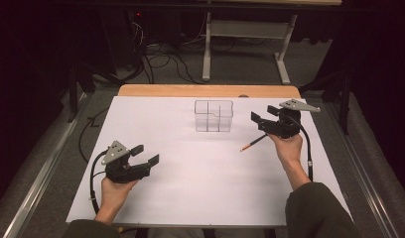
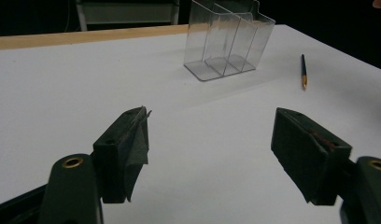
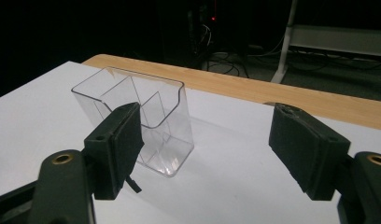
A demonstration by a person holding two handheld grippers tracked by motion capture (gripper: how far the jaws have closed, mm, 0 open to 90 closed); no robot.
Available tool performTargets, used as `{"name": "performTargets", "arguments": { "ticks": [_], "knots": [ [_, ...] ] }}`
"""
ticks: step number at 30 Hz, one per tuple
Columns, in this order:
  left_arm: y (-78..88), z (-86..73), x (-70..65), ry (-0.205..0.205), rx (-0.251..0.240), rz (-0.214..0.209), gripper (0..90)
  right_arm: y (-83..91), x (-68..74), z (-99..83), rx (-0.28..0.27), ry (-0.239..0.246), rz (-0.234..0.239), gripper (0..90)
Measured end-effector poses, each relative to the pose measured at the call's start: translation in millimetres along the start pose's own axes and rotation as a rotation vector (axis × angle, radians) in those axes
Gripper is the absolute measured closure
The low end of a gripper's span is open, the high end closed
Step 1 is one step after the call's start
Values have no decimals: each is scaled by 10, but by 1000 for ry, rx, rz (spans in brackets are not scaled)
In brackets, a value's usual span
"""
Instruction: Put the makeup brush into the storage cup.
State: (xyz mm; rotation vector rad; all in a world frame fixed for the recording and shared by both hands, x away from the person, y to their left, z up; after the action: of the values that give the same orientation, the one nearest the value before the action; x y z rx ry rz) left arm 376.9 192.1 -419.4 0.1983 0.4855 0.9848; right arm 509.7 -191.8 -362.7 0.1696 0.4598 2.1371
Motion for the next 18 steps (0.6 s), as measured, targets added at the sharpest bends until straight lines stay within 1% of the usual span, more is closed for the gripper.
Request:
{"name": "performTargets", "arguments": {
  "ticks": [2,8,9,10,14,15,16,18],
  "knots": [
    [-6,0,-4,-1,0,-1,278,-10,-10,-12,7,-4,-2,270],
    [-2,-2,-3,0,2,0,278,-59,-16,-26,23,3,-10,271],
    [-1,-2,-1,2,2,0,278,-78,-10,-28,49,11,-1,271],
    [-2,0,-2,3,1,-1,278,-78,-10,-28,49,11,-1,271],
    [-17,-6,-7,-3,8,-1,278,-88,11,27,59,34,8,271],
    [-19,-7,-13,-4,9,-3,278,-87,19,41,60,31,9,271],
    [-17,-7,-16,-7,9,-4,278,-89,17,52,61,38,10,271],
    [-12,-7,-17,-7,8,-5,278,-97,17,61,80,39,11,271]
  ]
}}
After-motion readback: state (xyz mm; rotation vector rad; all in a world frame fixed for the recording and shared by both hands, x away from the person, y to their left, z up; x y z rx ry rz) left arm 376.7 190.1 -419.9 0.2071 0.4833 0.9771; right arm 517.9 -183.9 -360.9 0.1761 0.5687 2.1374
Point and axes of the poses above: each handheld gripper's, and its own axes: y roughly backward along the jaws, z roughly out of its top, x roughly to its left, the point moved 7 cm from there along -y, roughly forward along the jaws, and after that the axes turned 9 degrees about y, right-handed, at the moved point
